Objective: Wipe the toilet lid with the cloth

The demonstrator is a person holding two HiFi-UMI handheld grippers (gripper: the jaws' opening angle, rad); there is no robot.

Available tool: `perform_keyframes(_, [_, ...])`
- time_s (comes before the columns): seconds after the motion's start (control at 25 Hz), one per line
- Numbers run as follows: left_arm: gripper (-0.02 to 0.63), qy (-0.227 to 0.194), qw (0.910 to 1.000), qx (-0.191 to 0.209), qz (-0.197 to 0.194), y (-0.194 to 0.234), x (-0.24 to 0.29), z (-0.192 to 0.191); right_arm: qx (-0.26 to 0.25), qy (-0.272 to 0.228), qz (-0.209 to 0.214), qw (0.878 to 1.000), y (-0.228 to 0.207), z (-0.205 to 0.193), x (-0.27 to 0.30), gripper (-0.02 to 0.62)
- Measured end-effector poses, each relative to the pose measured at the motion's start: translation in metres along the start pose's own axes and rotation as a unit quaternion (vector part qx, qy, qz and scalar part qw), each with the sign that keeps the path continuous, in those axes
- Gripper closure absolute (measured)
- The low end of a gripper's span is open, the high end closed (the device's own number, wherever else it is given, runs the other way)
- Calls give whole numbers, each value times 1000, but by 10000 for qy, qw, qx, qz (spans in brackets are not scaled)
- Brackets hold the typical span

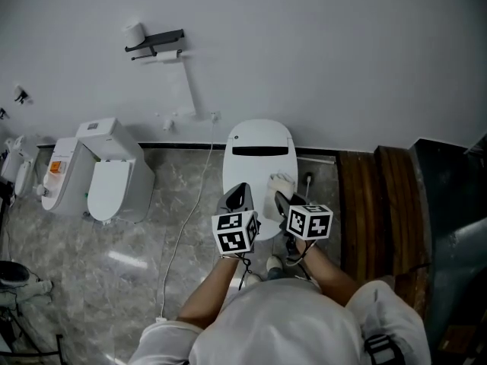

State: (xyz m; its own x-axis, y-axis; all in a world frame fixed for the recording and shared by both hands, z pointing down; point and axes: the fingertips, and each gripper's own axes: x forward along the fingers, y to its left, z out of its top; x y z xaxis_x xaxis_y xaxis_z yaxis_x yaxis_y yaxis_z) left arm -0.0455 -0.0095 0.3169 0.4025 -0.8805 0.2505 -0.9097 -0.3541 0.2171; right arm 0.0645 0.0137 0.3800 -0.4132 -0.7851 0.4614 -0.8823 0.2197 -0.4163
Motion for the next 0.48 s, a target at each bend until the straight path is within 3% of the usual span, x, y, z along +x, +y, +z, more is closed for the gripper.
perform_keyframes(0.48, [592, -30, 9999, -48, -127, -24, 13, 4, -180, -127, -60, 9997, -13, 12, -5, 508])
